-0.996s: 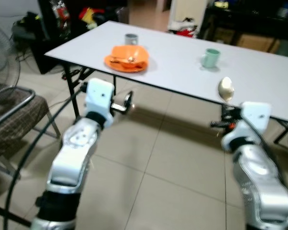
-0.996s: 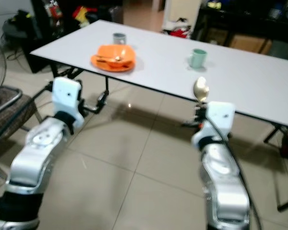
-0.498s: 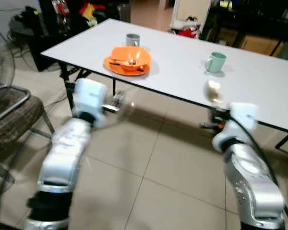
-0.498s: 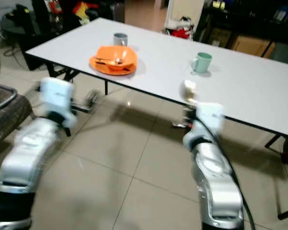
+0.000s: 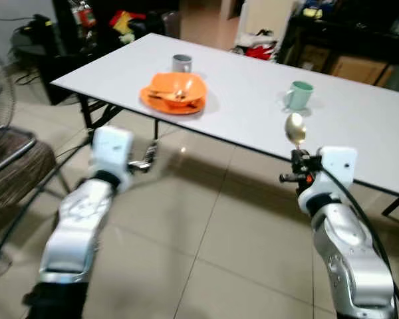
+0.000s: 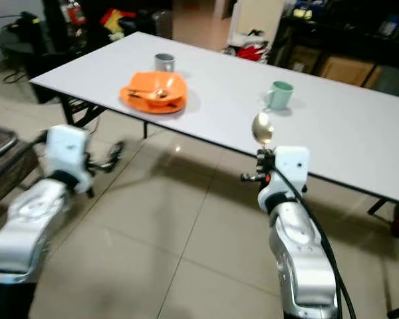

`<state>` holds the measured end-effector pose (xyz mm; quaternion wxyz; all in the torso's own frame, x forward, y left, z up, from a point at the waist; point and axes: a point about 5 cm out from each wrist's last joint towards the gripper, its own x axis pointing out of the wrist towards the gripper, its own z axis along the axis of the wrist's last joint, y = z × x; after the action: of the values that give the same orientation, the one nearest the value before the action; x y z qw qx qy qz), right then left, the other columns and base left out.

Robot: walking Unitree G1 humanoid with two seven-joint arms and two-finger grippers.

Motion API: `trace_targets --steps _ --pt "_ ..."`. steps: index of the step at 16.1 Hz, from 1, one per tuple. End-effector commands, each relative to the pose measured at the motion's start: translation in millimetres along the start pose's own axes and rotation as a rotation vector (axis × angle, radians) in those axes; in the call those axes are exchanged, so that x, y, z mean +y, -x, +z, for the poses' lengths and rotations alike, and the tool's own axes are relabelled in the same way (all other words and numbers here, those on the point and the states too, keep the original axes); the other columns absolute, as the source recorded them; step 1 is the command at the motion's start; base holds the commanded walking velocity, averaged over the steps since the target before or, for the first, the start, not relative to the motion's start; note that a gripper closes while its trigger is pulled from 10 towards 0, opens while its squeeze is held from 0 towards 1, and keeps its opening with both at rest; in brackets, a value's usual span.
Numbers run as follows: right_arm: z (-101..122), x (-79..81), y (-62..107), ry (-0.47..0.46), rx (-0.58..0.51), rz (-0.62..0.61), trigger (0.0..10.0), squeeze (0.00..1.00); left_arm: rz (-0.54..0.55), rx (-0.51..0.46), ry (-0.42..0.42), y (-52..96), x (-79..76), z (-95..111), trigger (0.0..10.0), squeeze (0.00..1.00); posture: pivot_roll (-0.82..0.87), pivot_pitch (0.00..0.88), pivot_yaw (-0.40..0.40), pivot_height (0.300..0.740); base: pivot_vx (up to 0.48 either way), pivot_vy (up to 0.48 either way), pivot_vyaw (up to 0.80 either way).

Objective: Setting the table

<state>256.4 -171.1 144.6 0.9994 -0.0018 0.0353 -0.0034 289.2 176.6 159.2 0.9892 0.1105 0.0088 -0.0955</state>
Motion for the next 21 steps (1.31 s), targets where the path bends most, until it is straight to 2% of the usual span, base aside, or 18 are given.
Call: trace_targets --steps 1,8,12,21 --pt "-4.3 -12.3 1.1 0.008 0.006 -0.037 10.0 0.00 -0.040 -0.023 0.000 -0.7 -9.2 3.2 10.0 0.00 0.09 0.000 -0.081 0.740 0.326 0.000 0.00" --pt "-11.5 -10.4 1.8 0.007 0.018 -0.032 10.0 0.00 -0.045 -0.033 -0.002 -1.9 -10.4 5.4 10.0 0.00 0.08 0.000 -0.077 0.740 0.322 0.000 0.00" --pt "-10.6 -11.4 0.4 0.008 0.016 -0.037 10.0 0.00 -0.051 -0.041 0.004 -3.7 -12.2 7.8 10.0 0.00 0.08 0.000 -0.073 0.740 0.322 0.000 -0.65" --pt "-7.9 -10.5 -1.4 0.012 0.005 -0.036 10.0 0.00 -0.051 -0.043 0.001 -4.7 -11.7 8.7 10.0 0.00 0.08 0.000 -0.069 0.740 0.323 0.000 0.00"
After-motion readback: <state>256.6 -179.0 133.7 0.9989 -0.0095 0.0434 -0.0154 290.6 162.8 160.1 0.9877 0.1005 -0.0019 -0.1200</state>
